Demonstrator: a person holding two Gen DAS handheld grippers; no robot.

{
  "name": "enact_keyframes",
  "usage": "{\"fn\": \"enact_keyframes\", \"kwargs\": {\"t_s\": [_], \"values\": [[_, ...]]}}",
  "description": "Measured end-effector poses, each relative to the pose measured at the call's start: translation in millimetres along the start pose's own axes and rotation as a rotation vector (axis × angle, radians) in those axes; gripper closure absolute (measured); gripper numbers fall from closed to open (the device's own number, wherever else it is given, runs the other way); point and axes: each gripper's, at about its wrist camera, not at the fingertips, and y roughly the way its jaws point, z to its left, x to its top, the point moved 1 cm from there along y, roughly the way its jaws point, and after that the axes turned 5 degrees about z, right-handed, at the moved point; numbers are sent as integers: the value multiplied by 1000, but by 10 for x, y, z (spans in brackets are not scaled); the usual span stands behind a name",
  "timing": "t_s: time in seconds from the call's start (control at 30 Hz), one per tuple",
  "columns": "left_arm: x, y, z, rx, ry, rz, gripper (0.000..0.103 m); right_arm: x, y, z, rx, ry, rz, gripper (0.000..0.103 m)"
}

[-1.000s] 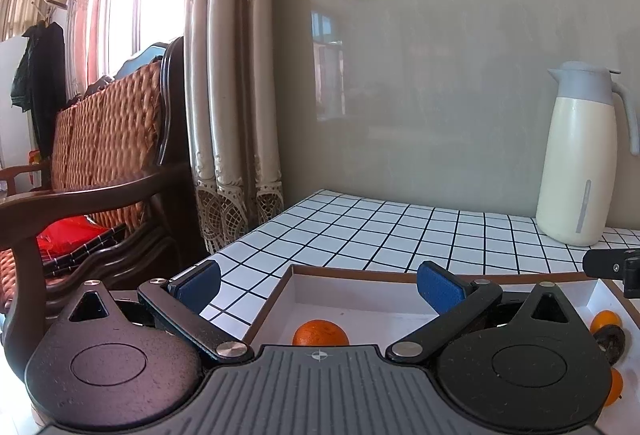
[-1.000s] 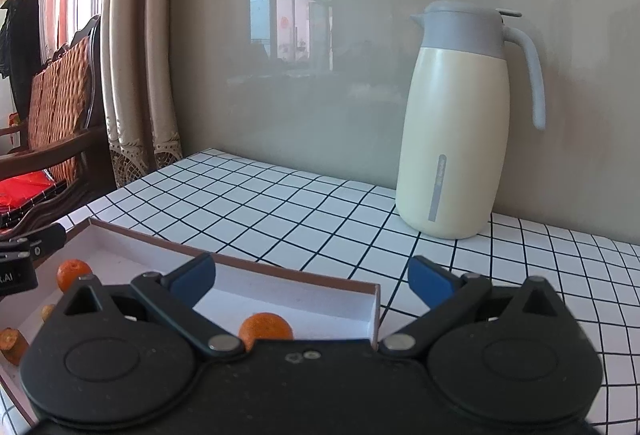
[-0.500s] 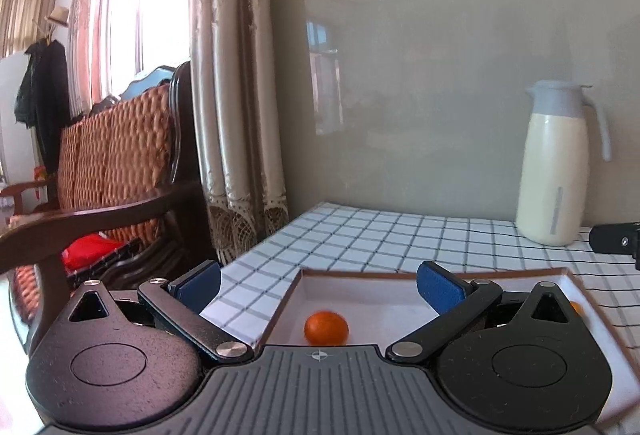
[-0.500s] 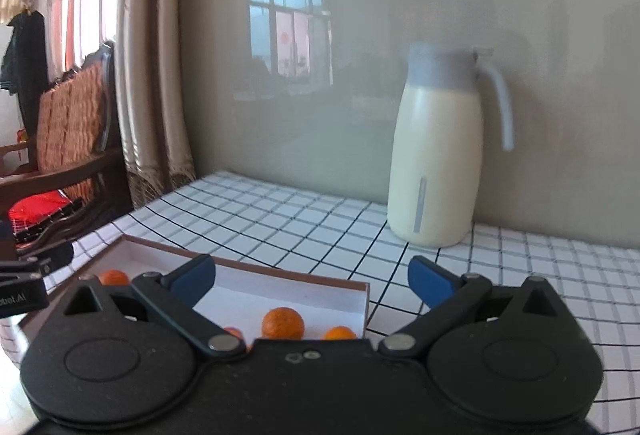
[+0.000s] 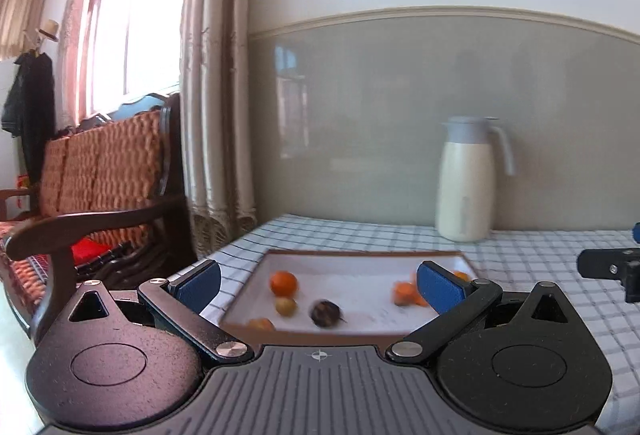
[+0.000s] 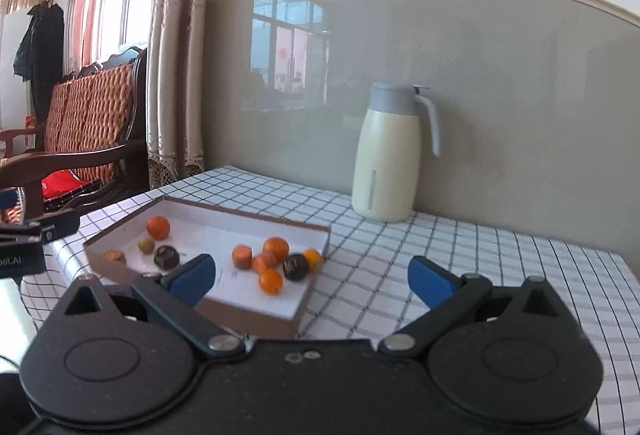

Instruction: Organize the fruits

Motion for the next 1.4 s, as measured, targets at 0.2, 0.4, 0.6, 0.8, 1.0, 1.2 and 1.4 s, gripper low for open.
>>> {"fn": "enact_keyframes", "kwargs": {"t_s": [0.2, 0.4, 0.6, 0.8, 1.0, 1.2, 1.4], "values": [[-191, -314, -108, -30, 20, -14, 0, -255, -247, -13, -18, 15, 1, 6], [-304, -460, -177, -50, 32, -47, 0, -332, -365, -8, -23, 21, -2, 6], [-361, -453, -254, -41, 62, -53, 0, -362, -343, -11, -15, 39, 1, 6], [-377, -434, -241, -39, 59, -42, 0, -364, -293, 61, -14, 15, 18, 6], [-375, -437, -215, -40, 44, -40, 0, -371, -294, 94, -19, -2, 20, 6], [-378, -448, -224, -42, 46, -43, 0, -371, -295, 84, -20, -2, 22, 6], [-383, -441, -219, -41, 44, -42, 0, -371, -297, 89, -21, -2, 23, 6]]}}
